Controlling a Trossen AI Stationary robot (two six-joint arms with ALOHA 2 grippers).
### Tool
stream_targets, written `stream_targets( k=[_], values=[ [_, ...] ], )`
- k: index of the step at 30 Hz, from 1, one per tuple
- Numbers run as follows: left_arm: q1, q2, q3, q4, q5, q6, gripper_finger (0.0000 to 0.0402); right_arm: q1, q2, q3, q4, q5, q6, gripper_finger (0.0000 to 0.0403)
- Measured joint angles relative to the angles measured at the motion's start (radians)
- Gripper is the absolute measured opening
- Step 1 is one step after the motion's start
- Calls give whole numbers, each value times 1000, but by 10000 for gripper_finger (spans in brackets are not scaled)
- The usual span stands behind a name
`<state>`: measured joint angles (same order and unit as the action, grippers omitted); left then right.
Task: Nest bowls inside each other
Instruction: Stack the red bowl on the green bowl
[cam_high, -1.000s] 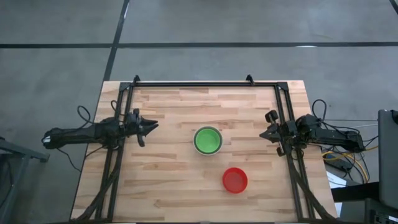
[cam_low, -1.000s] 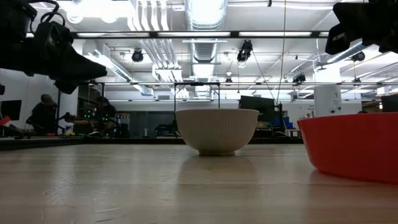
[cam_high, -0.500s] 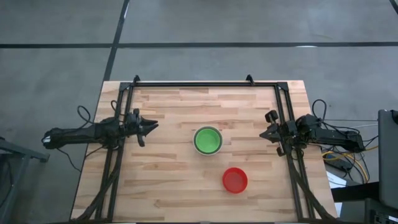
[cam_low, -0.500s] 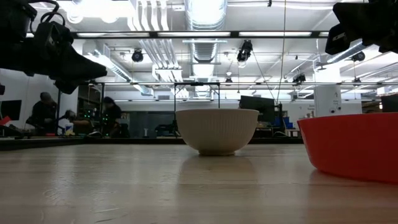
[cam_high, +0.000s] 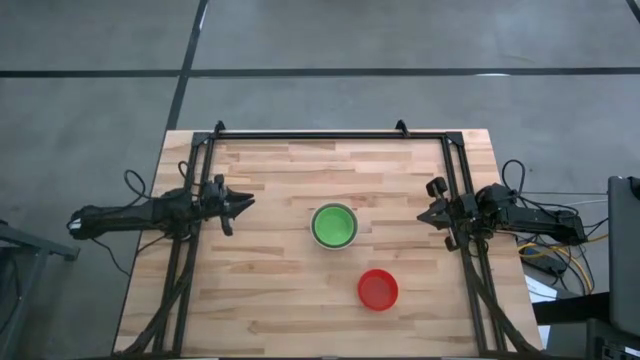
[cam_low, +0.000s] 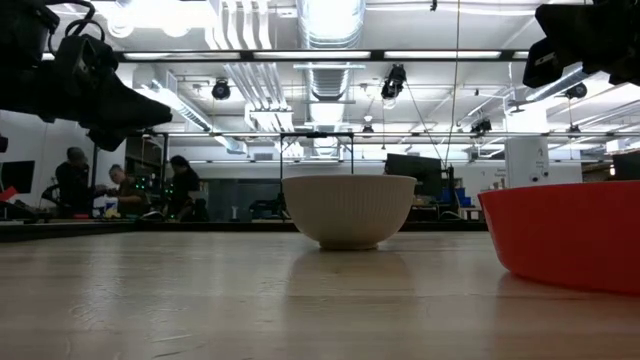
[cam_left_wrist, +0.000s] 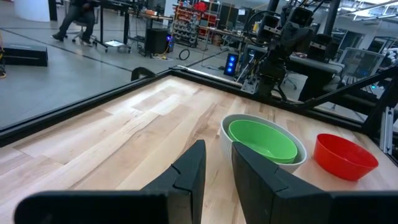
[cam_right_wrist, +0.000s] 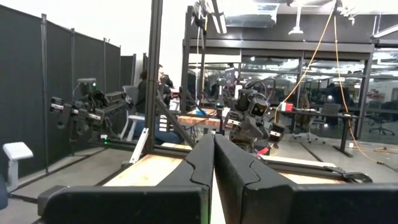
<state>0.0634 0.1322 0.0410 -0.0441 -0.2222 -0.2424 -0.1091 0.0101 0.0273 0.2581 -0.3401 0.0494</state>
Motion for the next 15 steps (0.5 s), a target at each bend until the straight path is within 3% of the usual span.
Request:
stream_targets(
  k=[9, 12, 15],
  values=[
    [0, 0, 0, 0, 0, 0, 83, 0, 5, 27, 9, 3, 113, 8],
    [0, 0, 0, 0, 0, 0, 83, 0, 25, 111, -38, 5, 53, 8],
    [0, 0, 0, 0, 0, 0, 83, 0, 77, 236, -204, 70, 3, 8]
  ],
)
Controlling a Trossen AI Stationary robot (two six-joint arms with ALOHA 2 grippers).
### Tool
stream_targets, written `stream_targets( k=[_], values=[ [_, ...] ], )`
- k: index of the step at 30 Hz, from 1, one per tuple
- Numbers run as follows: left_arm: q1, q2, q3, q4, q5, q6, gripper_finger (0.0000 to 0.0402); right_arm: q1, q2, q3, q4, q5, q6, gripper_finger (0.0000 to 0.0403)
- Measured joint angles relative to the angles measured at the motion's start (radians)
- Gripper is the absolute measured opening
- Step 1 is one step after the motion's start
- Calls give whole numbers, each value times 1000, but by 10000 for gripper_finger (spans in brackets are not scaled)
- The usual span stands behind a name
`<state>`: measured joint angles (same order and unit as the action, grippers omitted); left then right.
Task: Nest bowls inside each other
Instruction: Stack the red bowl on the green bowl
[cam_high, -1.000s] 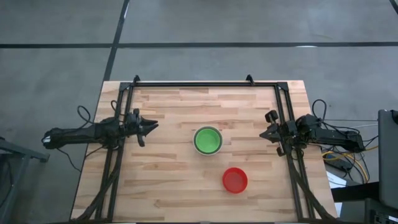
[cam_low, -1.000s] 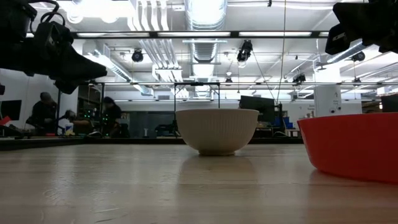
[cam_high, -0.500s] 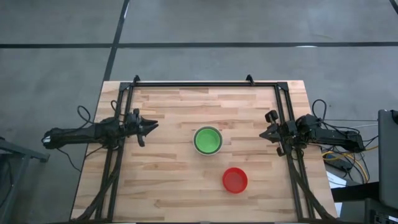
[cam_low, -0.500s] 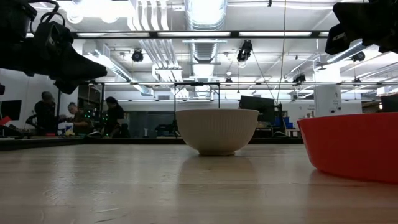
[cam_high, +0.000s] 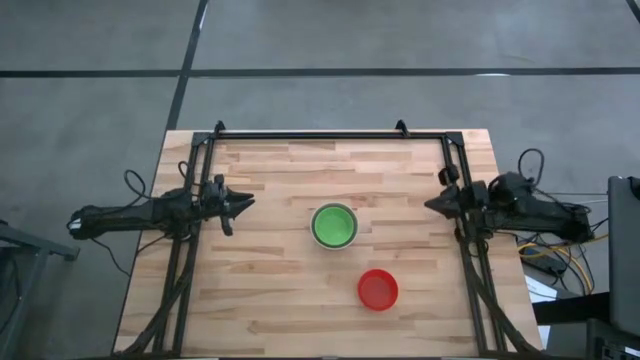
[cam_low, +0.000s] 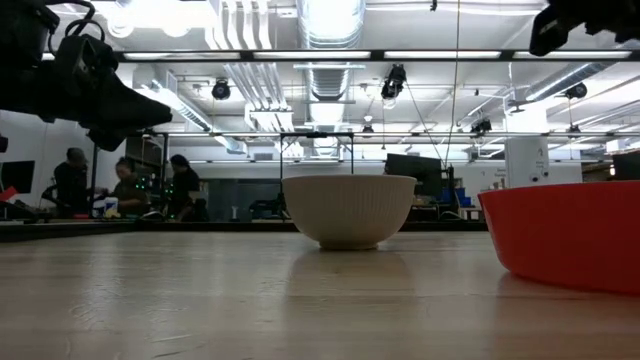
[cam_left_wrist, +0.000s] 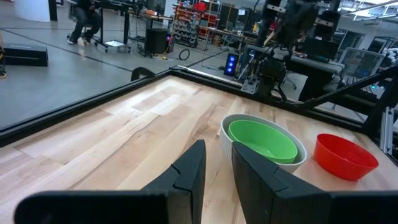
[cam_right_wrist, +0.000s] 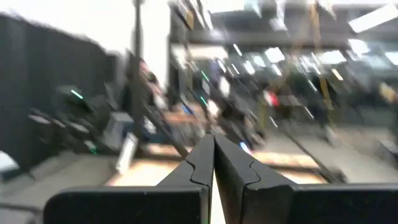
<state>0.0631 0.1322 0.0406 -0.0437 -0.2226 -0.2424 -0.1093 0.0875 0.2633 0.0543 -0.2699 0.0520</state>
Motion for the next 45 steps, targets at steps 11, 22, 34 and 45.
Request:
stream_targets(
  k=[11, 22, 34, 45],
  values=[
    [0, 0, 0, 0, 0, 0, 83, 0, 332, 300, -231, 94, 39, 8],
    [0, 0, 0, 2, 0, 0, 83, 49, 529, 370, -222, 195, 168, 8],
    [0, 0, -1, 6, 0, 0, 83, 317, 603, 365, -258, 491, 289, 8],
    [0, 0, -1, 6, 0, 0, 83, 565, 721, 365, -331, 748, 531, 8]
  ],
)
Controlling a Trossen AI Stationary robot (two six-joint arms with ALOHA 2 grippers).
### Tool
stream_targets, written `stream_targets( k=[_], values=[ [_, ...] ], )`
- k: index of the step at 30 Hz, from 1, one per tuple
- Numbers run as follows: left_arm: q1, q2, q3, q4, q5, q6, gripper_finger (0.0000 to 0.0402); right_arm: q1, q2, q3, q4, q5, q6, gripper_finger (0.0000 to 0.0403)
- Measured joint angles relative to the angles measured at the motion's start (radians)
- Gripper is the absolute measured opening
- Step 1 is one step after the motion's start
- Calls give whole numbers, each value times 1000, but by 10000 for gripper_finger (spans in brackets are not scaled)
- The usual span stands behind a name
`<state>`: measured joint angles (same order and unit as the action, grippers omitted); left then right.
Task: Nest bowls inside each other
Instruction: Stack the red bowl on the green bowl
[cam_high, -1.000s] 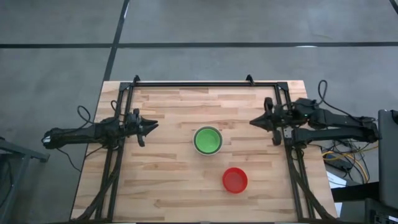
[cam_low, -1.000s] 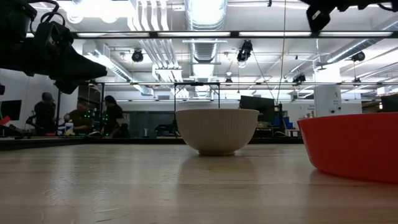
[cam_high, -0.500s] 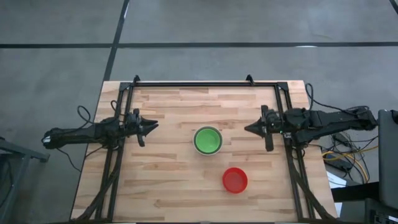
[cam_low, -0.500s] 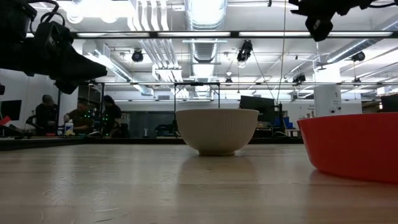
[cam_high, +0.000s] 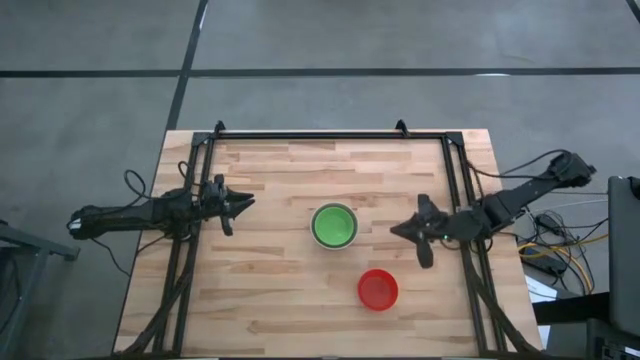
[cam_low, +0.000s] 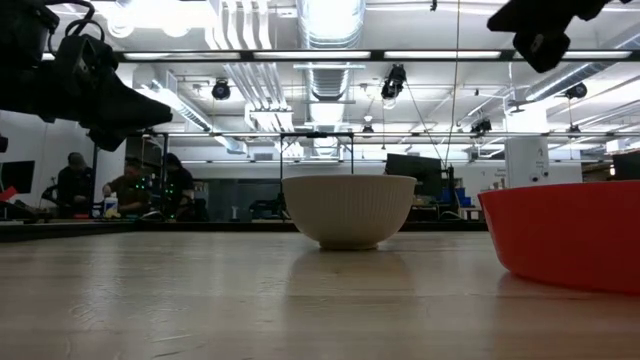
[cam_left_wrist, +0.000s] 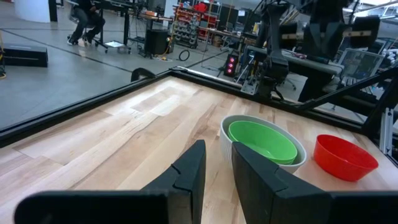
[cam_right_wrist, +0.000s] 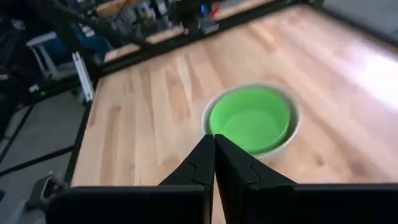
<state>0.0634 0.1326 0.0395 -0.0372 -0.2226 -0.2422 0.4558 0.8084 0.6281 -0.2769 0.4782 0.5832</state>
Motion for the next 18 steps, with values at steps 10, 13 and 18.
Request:
stream_targets(
  k=[10, 13, 18],
  values=[
    [0, 0, 0, 0, 0, 0, 83, 77, 128, 50, -25, -14, 176, 8],
    [0, 0, 0, 0, 0, 0, 83, 77, 174, 96, -94, -41, 255, 8],
    [0, 0, 0, 0, 0, 0, 83, 84, 252, 161, -169, -145, 330, 8]
  ],
)
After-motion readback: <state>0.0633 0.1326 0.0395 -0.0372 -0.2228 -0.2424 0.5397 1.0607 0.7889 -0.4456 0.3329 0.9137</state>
